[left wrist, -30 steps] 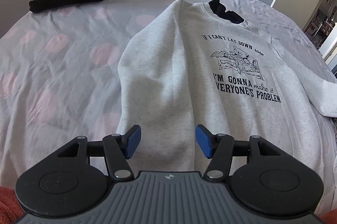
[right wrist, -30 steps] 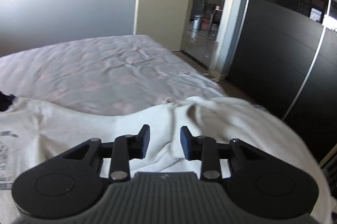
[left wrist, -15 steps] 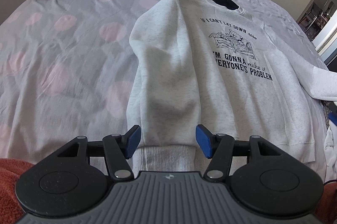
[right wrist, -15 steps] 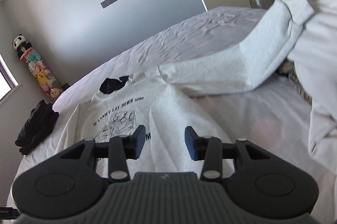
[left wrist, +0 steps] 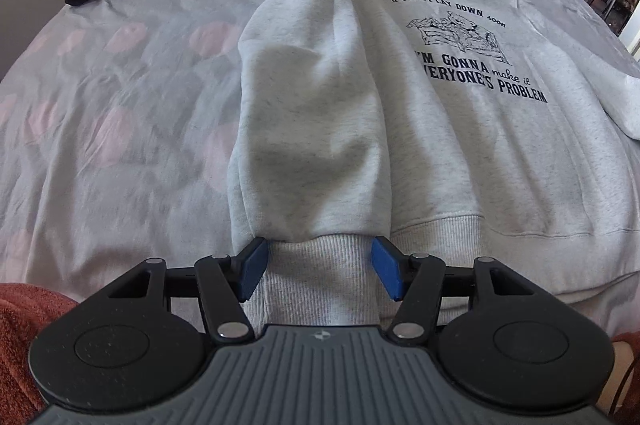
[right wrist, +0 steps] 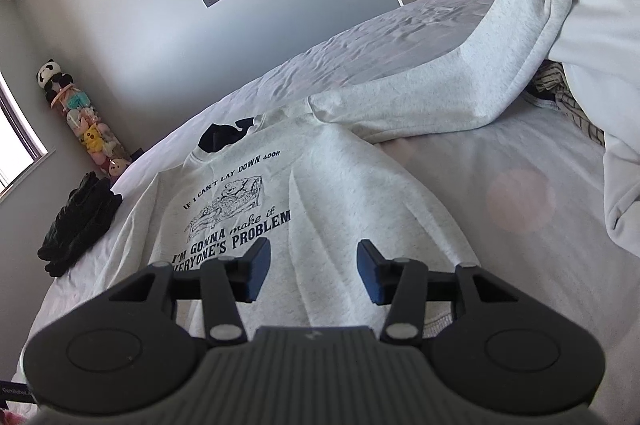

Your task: Fold clothes

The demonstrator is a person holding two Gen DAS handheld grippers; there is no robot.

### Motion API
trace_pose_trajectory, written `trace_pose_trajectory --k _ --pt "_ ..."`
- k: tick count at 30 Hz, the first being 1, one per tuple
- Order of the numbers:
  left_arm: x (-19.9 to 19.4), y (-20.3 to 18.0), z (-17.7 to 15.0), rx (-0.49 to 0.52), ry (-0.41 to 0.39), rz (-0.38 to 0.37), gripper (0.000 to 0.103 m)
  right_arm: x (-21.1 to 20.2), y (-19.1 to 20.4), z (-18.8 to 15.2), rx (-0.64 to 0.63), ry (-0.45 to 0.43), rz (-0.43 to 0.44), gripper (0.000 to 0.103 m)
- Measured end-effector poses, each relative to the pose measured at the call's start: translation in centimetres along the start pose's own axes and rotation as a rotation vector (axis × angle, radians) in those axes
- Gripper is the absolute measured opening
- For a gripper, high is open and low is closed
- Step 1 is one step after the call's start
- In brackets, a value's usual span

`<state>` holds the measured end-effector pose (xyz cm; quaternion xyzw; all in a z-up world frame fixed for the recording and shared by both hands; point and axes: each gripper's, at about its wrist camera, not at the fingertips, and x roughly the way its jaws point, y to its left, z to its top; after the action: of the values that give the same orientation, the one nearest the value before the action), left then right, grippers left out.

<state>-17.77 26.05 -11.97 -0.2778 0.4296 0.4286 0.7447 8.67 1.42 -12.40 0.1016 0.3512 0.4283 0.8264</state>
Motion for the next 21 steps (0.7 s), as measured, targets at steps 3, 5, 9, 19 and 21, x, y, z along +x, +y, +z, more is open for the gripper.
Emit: trace_pose_trajectory --k 3,5,9,19,21 --pt "-0.3 0.9 0.0 -0.049 -0.028 -0.004 0.068 0.1 -0.1 0.0 0.0 0.005 -0.005 0.052" --pt "-0.4 1.7 0.1 -0.087 -0.044 -0.002 0.068 0.0 0.1 -0.1 -0.011 0.004 -0.006 0.052" --pt "-0.6 2.9 0.1 -0.127 -0.054 0.004 0.068 0.0 0.3 -0.2 -0.03 0.004 -0.012 0.052" --pt "-2.6 -1.5 -0.2 0.089 -0.129 -0.09 0.066 0.4 0.3 -0.4 -0.026 0.02 -0.03 0.052" --pt "-1.7 -2.4 -0.6 0.134 -0.09 -0.087 0.066 0.4 0.2 -0.4 -0.021 0.021 -0.031 0.052"
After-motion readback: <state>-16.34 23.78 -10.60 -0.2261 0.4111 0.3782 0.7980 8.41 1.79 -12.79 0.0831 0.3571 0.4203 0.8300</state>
